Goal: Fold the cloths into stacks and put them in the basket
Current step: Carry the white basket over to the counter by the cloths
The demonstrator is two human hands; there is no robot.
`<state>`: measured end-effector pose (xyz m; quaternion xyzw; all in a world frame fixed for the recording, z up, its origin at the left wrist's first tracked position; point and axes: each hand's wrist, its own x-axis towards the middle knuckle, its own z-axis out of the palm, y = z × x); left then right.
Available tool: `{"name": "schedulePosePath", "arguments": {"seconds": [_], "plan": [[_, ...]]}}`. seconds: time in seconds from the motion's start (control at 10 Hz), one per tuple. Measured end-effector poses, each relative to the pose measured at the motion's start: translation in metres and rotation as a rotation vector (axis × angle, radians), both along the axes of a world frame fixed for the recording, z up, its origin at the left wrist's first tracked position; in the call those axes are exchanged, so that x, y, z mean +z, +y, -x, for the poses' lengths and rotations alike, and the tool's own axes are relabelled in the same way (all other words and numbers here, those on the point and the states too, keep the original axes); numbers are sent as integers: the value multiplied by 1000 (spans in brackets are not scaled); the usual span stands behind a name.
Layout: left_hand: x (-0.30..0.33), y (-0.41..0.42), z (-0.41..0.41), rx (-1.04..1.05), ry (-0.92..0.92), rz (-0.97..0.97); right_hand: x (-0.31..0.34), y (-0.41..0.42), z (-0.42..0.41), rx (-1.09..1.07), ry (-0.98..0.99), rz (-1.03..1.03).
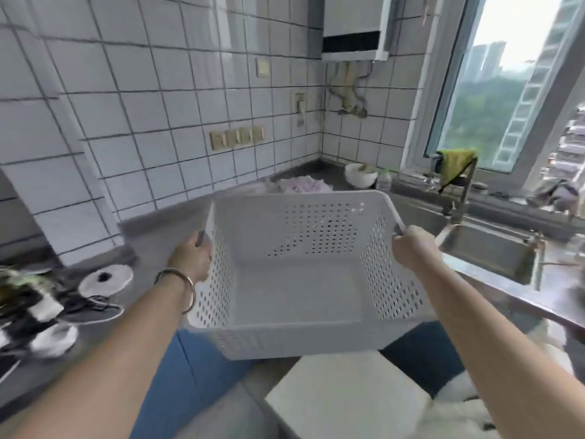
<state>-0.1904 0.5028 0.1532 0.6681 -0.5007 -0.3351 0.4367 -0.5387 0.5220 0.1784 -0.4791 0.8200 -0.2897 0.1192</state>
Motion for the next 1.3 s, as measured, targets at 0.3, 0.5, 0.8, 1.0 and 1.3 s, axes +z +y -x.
{"name": "schedulePosePath", "arguments": {"seconds": [0.3, 0.5, 0.8, 1.0, 1.3], "plan": [[-52, -39, -125, 246, -65, -126, -59, -129, -133, 293, 71, -111], [-67, -104, -178, 338, -67, -197, -74, -236, -200, 428, 125, -183], [-94, -189, -250, 434, 124, -213, -95, -361, -284, 491, 108, -221], [-120, -257, -301, 367, 125, -260, -121, -421, -329, 439, 59, -271], [-117, -362, -357, 345, -19, -242, -120, -516, -385, 491, 3, -219]]}}
